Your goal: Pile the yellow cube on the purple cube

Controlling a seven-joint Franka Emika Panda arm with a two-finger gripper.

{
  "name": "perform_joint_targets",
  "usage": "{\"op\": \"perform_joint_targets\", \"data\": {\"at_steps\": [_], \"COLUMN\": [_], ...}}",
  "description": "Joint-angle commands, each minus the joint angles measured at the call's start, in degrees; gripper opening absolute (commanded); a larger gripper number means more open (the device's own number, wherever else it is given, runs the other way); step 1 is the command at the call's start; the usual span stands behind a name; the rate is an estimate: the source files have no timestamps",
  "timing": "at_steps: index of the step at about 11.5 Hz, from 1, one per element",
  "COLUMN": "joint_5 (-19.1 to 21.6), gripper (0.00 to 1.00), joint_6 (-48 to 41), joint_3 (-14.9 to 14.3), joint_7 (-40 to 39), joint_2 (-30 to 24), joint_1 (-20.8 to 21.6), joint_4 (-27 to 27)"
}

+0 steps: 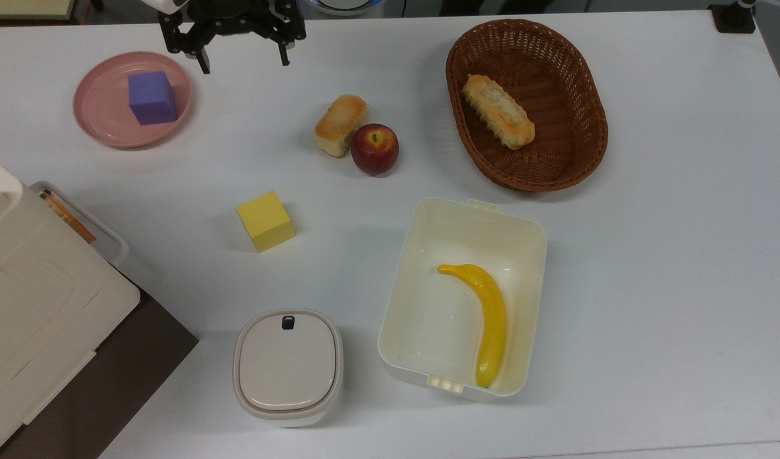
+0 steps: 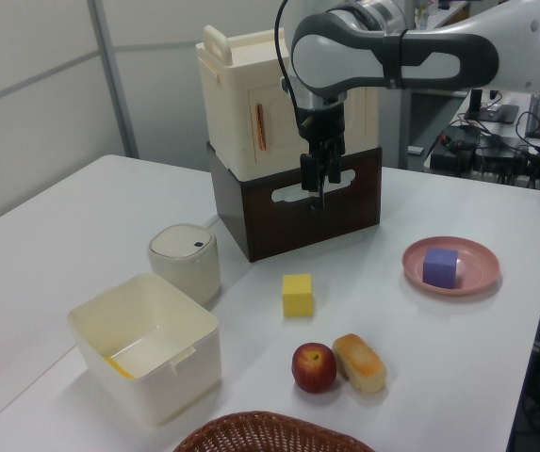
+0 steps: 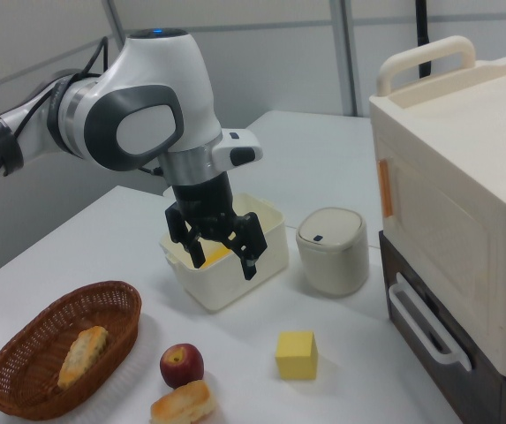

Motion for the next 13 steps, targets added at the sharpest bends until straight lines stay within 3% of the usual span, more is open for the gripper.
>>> {"op": "perform_joint_targets", "data": {"at_steps": [1, 9, 13], "joint_5": [0.0, -0.1, -0.3], "gripper": [1.00, 1.00, 1.00], "joint_6": [0.5, 1.1, 3.1], "joint_3": [-0.6, -0.7, -0.6], "joint_7": [0.7, -0.6, -8.9], "joint_2": [-1.2, -0.5, 4.7], "joint_1": [-0.4, -1.4, -3.3], "joint_4": [-0.4, -0.5, -0.8]}}
